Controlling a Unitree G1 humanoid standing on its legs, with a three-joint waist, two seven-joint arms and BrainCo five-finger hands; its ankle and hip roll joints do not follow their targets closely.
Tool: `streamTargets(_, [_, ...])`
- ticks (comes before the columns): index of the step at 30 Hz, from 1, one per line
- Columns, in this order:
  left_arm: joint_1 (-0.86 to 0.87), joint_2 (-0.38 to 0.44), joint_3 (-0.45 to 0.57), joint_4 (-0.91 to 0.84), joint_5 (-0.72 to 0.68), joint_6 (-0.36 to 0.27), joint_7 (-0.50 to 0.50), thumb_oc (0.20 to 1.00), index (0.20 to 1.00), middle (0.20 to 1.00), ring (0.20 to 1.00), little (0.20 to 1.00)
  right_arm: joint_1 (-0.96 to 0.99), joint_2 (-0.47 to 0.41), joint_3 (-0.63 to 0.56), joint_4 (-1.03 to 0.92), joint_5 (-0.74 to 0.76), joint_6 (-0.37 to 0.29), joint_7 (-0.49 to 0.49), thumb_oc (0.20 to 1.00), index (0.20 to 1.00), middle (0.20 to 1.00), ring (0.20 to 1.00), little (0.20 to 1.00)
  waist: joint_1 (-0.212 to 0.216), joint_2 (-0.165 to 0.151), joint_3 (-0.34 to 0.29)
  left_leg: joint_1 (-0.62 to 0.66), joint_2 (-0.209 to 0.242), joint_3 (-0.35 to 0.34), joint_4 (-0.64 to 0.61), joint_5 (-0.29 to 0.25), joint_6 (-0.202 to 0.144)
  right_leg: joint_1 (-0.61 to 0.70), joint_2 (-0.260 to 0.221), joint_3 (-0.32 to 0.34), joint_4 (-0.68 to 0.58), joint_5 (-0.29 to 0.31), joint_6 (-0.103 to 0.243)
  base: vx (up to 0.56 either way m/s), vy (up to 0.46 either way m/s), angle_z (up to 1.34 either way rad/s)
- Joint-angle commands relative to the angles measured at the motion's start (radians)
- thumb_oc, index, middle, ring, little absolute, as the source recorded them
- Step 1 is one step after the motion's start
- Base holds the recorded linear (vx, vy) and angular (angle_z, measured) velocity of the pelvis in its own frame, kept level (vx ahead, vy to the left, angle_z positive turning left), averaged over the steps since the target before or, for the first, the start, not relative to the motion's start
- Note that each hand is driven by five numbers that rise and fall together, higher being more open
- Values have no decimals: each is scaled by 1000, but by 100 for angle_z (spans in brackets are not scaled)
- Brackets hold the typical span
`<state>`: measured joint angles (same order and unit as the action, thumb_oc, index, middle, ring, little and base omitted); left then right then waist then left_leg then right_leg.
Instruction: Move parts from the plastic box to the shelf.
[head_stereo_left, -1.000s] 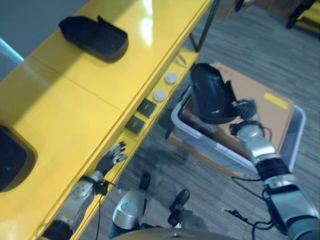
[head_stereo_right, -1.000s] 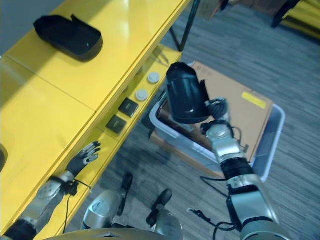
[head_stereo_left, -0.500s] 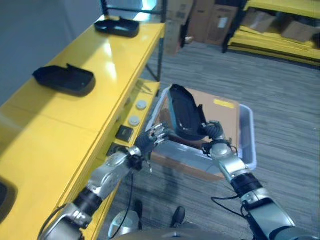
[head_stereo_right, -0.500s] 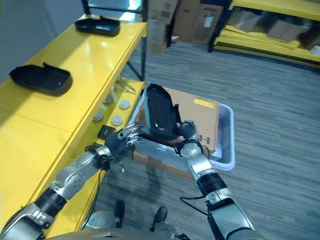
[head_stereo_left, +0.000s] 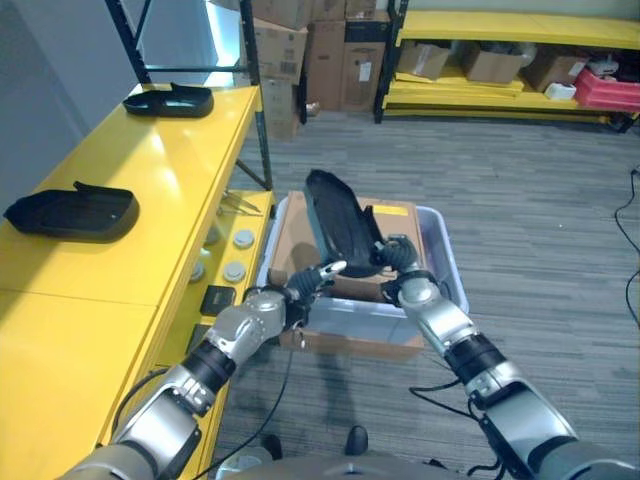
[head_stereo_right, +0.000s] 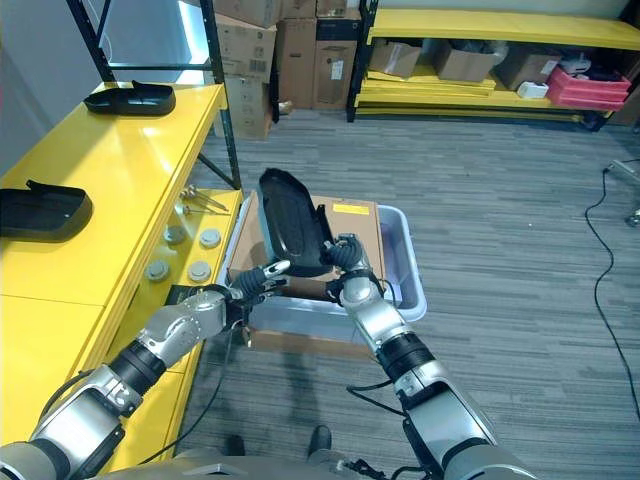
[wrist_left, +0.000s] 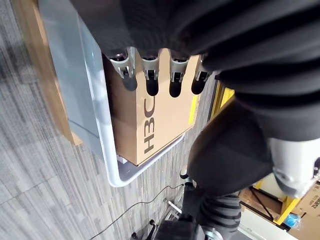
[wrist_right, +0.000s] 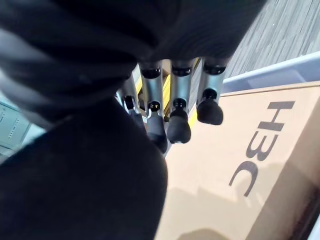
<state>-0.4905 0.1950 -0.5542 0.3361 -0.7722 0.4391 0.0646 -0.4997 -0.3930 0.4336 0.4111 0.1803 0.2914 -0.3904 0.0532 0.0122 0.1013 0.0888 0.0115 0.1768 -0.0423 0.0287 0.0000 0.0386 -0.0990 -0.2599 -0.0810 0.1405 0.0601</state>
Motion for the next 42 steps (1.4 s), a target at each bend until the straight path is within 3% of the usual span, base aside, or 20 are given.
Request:
streamTargets(1, [-101, -54, -49, 105, -34, -51, 38, 1000, 1000, 1000, 1000, 1000, -146, 14, 37, 56, -20, -64, 0, 200, 200, 200, 200, 200, 43, -4, -78, -14, 73, -42, -21, -6, -55, 49, -105, -5, 9, -58, 152, 42, -4, 2])
streamTargets(6, [-97, -69, -17, 107, -105, -128, 85, 1000, 1000, 1000, 1000, 1000, -149, 17, 48, 65, -29, -61, 18, 200, 200, 200, 200, 200, 47, -4, -81, -14, 72, -47, -18, -5, -56, 50, -105, -9, 10, -57, 151, 28, -3, -1])
streamTargets(12, [-89, -70, 51, 94, -181, -178, 147, 1000, 1000, 1000, 1000, 1000, -143, 18, 58, 68, -33, -50, 24, 200, 200, 200, 200, 200, 53, -4, -80, -11, 72, -51, -19, -2, -58, 57, -104, -17, 13, -59, 150, 0, 0, 0])
streamTargets(17, [-81, -59, 94, 126, -138, -196, 106, 1000, 1000, 1000, 1000, 1000, -135, 12, 58, 71, -32, -57, 35, 200, 200, 200, 200, 200, 60, -4, -78, -9, 71, -59, -22, 1, -58, 62, -104, -27, 14, -60, 149, 0, 0, 0])
streamTargets(29, [-78, -48, 63, 149, 1, -150, 62, 1000, 1000, 1000, 1000, 1000, -119, 12, 64, 53, -44, -74, 72, 200, 200, 200, 200, 200, 56, -3, -78, -3, 67, -64, -29, 1, -56, 66, -102, -30, 12, -61, 150, 0, 0, 0])
streamTargets(42, [-91, -78, 0, 122, -37, -158, 118, 1000, 1000, 1000, 1000, 1000, -138, 72, 138, 18, -80, -62, 168, 200, 200, 200, 200, 200, 52, -4, -74, 6, 67, -59, -34, 0, -55, 71, -101, -30, 10, -60, 149, 0, 0, 0])
